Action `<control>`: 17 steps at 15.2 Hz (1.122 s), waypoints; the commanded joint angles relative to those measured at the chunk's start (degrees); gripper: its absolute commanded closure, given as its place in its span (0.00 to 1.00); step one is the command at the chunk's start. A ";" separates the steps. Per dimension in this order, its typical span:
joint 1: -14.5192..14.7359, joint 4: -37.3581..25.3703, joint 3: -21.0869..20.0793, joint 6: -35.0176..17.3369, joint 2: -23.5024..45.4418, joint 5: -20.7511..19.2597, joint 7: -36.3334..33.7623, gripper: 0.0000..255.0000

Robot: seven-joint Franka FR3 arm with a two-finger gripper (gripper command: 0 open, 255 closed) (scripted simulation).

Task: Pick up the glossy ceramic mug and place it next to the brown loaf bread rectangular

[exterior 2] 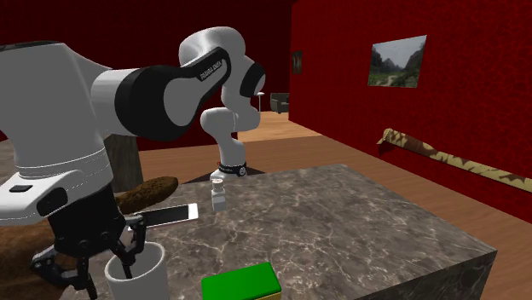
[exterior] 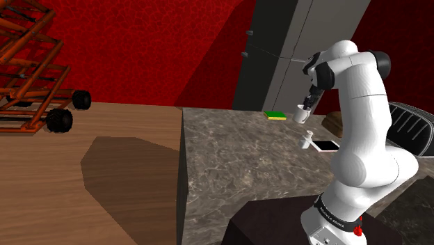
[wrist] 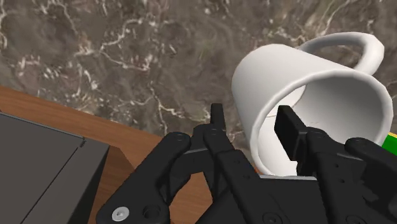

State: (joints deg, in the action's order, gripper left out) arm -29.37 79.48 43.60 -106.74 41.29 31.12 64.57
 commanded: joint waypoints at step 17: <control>-1.01 -5.16 0.93 6.05 -1.59 -1.45 -1.25 0.00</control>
